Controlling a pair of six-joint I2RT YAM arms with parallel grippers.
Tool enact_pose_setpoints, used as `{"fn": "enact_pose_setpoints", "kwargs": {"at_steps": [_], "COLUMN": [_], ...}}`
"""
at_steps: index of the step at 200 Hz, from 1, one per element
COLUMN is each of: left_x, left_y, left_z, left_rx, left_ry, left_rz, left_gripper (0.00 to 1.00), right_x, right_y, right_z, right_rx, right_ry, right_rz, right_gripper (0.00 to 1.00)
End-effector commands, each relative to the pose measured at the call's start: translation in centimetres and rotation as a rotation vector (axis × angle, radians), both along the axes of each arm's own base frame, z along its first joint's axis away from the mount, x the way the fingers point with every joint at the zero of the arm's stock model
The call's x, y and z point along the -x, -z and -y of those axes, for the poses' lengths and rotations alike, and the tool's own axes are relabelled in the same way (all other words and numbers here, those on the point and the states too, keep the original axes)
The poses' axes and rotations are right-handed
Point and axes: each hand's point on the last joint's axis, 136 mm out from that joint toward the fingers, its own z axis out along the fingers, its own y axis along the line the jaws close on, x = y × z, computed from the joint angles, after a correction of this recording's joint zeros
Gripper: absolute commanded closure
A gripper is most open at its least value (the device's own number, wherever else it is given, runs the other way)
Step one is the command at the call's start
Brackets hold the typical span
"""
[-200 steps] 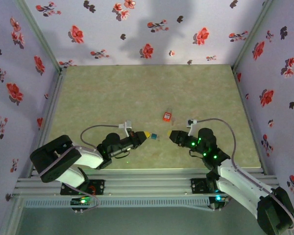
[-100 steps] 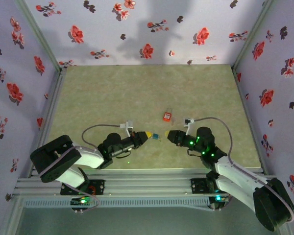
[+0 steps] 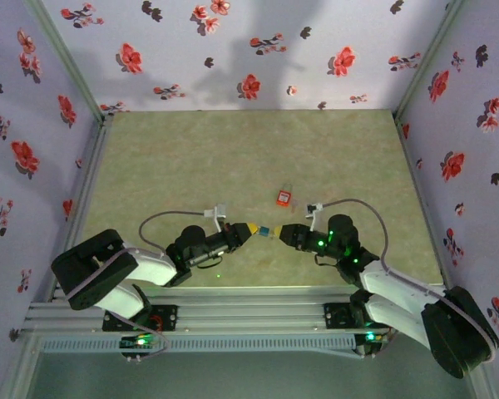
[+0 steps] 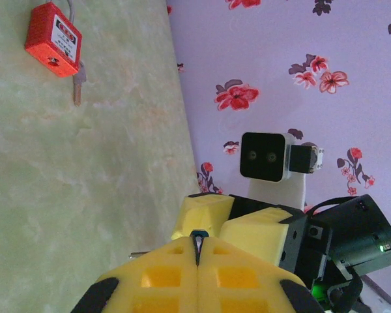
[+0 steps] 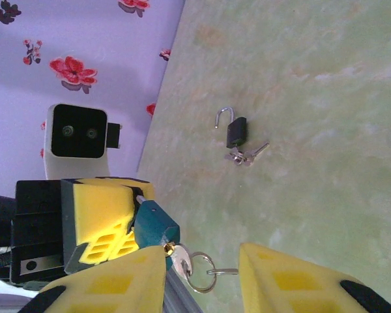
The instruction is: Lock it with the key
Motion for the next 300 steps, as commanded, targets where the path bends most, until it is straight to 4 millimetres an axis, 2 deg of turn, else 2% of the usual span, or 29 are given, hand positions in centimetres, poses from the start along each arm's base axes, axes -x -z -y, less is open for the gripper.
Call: {"fn": "enact_pose_setpoints", "kwargs": {"at_steps": [1, 106, 133, 136, 141, 180, 300], "left_x": [-0.2, 0.2, 0.2, -0.1, -0.1, 0.0, 0.3], "left_y": [-2.0, -1.3, -1.6, -2.5, -2.7, -2.9, -2.2], "left_z": [0.5, 1.0, 1.0, 1.4, 1.5, 1.7, 1.3], "left_rx": [0.056, 0.039, 0.045, 0.065, 0.069, 0.074, 0.056], "left_ry": [-0.008, 0.007, 0.007, 0.007, 0.007, 0.012, 0.011], "left_rz": [0.05, 0.044, 0.048, 0.061, 0.064, 0.066, 0.062], "left_gripper": [1.0, 1.0, 1.0, 1.0, 1.0, 1.0, 1.0], "right_x": [-0.1, 0.6, 0.6, 0.6, 0.6, 0.9, 1.0], "right_y": [-1.4, -1.6, -1.5, -1.5, -1.6, -1.9, -2.3], "right_z": [-0.6, -1.7, -1.7, -1.7, -1.7, -1.9, -1.3], "right_rx": [-0.024, -0.03, -0.028, -0.028, -0.03, -0.037, -0.023], "right_ry": [-0.027, -0.081, -0.082, -0.083, -0.083, -0.099, -0.075], "right_rz": [0.049, 0.056, 0.055, 0.057, 0.058, 0.066, 0.104], "right_gripper": [0.65, 0.66, 0.66, 0.66, 0.67, 0.68, 0.78]}}
